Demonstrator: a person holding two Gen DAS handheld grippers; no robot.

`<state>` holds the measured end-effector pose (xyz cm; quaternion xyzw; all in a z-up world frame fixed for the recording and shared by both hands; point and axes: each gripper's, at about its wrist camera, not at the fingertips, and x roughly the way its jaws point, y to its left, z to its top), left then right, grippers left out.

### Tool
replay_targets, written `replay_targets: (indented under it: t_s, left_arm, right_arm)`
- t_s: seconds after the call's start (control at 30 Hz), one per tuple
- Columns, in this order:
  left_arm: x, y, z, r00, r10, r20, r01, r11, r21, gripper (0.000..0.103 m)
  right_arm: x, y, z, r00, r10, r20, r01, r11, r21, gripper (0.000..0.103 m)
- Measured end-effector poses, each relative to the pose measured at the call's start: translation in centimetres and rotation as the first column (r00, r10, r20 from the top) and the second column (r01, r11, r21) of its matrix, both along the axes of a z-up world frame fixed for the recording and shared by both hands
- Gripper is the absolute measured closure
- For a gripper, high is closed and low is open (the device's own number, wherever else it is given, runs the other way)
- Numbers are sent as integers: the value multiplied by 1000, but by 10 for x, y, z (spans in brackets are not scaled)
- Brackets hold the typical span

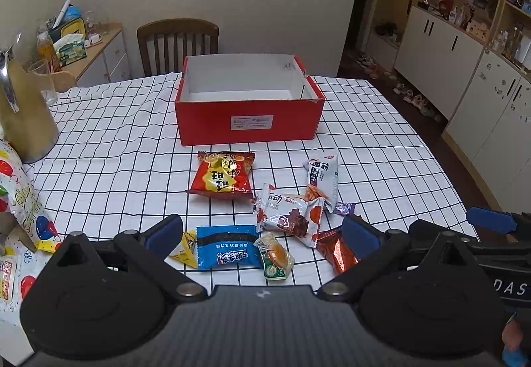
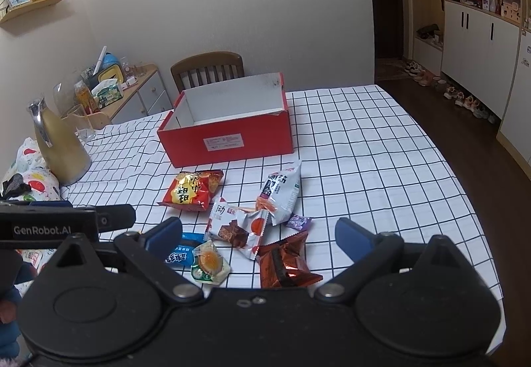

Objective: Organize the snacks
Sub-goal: 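Move both tools toward the snacks in front of the red box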

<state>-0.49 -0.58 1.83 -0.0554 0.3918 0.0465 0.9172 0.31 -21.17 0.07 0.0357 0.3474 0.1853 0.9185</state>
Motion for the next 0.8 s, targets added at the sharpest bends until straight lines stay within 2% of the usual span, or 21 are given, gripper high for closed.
replay_targets:
  t_s: [0.63,0.8]
  left_arm:
    - [0,0,3,1000,-2,18,2,1000,5,0]
    - [1,2,4,999,10,30,-11,1000,9,0]
  right_arm:
    - [0,1,3,1000,4,24,-4,1000,-1,5]
    - [-2,3,7,998,21,62,-21,1000,-4,5]
